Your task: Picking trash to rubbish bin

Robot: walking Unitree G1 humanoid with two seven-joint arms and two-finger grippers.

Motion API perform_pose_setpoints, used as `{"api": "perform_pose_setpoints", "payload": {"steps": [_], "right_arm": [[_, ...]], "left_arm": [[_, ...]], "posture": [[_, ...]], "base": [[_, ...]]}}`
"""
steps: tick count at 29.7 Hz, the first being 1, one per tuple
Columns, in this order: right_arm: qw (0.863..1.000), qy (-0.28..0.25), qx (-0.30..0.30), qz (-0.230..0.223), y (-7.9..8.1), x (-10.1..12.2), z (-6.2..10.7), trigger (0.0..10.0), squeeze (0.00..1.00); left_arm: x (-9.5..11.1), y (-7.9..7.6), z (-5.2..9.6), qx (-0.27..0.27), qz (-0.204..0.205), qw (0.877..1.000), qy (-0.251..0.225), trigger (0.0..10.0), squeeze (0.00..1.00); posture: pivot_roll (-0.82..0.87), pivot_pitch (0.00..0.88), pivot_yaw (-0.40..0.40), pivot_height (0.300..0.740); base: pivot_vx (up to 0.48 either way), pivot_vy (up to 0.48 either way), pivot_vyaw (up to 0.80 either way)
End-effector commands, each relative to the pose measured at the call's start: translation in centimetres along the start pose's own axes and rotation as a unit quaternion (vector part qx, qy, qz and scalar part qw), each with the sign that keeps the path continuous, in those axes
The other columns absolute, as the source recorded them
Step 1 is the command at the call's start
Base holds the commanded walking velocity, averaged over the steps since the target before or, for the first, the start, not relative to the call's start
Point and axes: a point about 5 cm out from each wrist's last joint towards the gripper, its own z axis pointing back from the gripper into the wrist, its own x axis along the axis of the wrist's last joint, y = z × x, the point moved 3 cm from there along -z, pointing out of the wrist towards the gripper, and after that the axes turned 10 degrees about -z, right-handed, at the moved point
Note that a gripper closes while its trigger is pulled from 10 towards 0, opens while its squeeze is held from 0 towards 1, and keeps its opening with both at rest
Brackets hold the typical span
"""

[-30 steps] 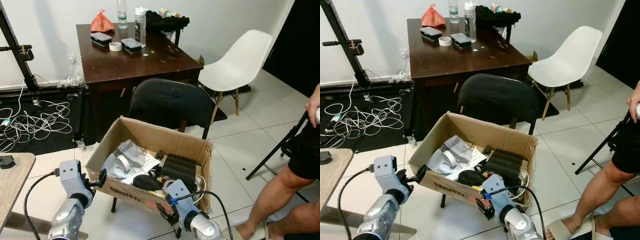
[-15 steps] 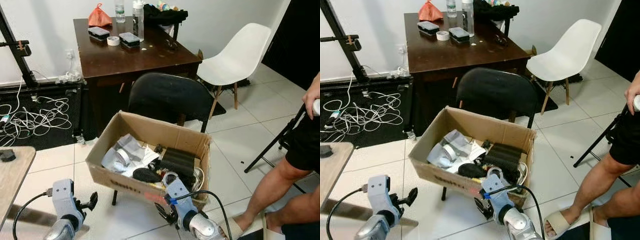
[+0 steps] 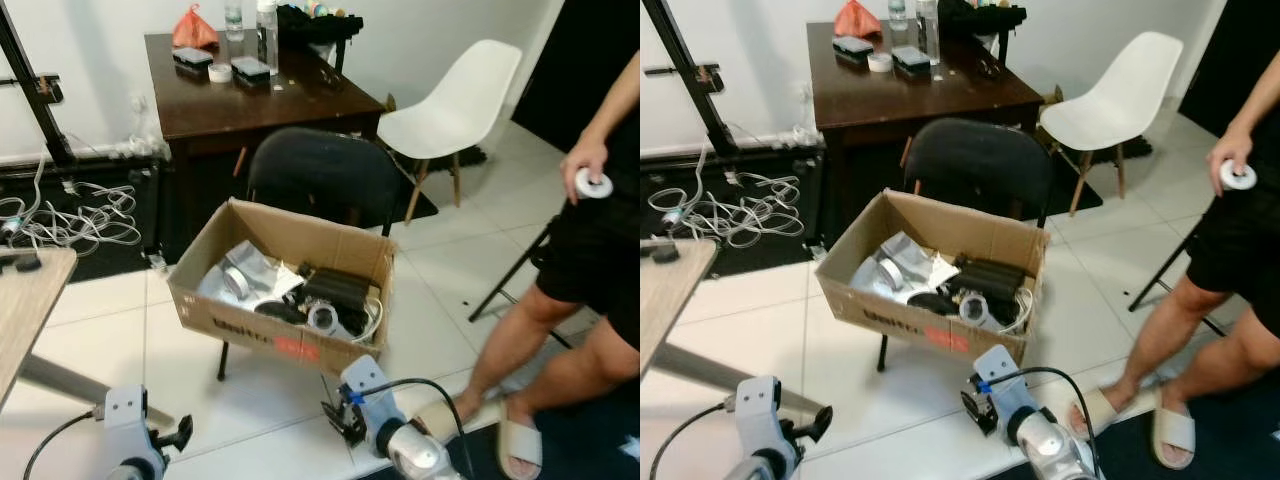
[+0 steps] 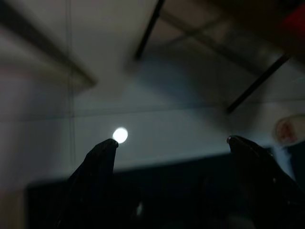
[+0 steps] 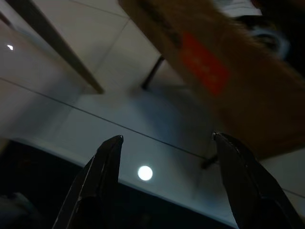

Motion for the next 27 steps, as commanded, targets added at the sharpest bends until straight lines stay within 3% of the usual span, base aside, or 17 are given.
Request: {"api": "perform_pose_setpoints", "payload": {"steps": [1, 6, 9, 12, 14, 15, 18, 22, 27], "right_arm": [[1.000, 0.006, -0.012, -0.015, -0.4, -0.6, 0.2, 10.0, 0.00], [0.997, 0.015, -0.065, -0.049, -2.5, -1.6, 1.0, 10.0, 0.00], [0.988, 0.052, -0.118, -0.080, -4.6, -4.4, 2.5, 10.0, 0.00], [0.986, 0.061, -0.130, -0.087, -5.0, -5.1, 2.9, 10.0, 0.00], [0.975, 0.084, -0.157, -0.131, -6.0, -7.4, 4.3, 10.0, 0.00], [0.975, 0.084, -0.157, -0.131, -6.0, -7.4, 4.3, 10.0, 0.00], [0.963, 0.118, -0.182, -0.160, -6.5, -10.2, 5.8, 10.0, 0.00], [0.954, 0.158, -0.191, -0.170, -6.1, -12.9, 7.1, 10.0, 0.00], [0.947, 0.184, -0.194, -0.176, -5.5, -14.5, 7.9, 10.0, 0.00]], "left_arm": [[-1.3, 0.3, 0.5, 0.007, -0.004, 1.000, 0.020, 10.0, 0.00], [-2.9, 0.5, 1.0, 0.013, -0.011, 0.999, 0.050, 10.0, 0.00], [-5.1, 0.9, 2.0, 0.029, -0.019, 0.995, 0.092, 10.0, 0.00], [-5.6, 1.0, 2.2, 0.033, -0.022, 0.994, 0.102, 10.0, 0.00], [-7.3, 1.3, 3.1, 0.041, -0.024, 0.990, 0.131, 10.0, 0.00], [-7.3, 1.3, 3.1, 0.041, -0.024, 0.990, 0.131, 10.0, 0.00], [-9.4, 1.5, 4.3, 0.048, -0.027, 0.985, 0.166, 10.0, 0.00], [-11.9, 1.5, 5.9, 0.055, -0.032, 0.975, 0.213, 10.0, 0.00], [-14.3, 1.4, 7.6, 0.057, -0.039, 0.963, 0.259, 10.0, 0.00]], "posture": [[-0.07, 0.180, 0.005, 0.740], [-0.07, 0.176, 0.006, 0.740], [-0.07, 0.170, 0.005, 0.740], [-0.07, 0.170, 0.005, 0.740], [-0.07, 0.165, 0.003, 0.740], [-0.07, 0.165, 0.003, 0.740], [-0.07, 0.161, 0.005, 0.740], [-0.06, 0.165, 0.007, 0.740], [-0.06, 0.167, 0.010, 0.740]], "base": [[-0.345, 0.000, 0.00], [-0.339, 0.000, 0.00], [-0.089, 0.000, 0.00], [0.000, 0.000, 0.00], [0.000, 0.000, 0.38], [0.000, 0.000, 0.77], [0.000, 0.000, 0.77], [0.000, 0.000, 0.77], [0.000, 0.000, 0.77]]}}
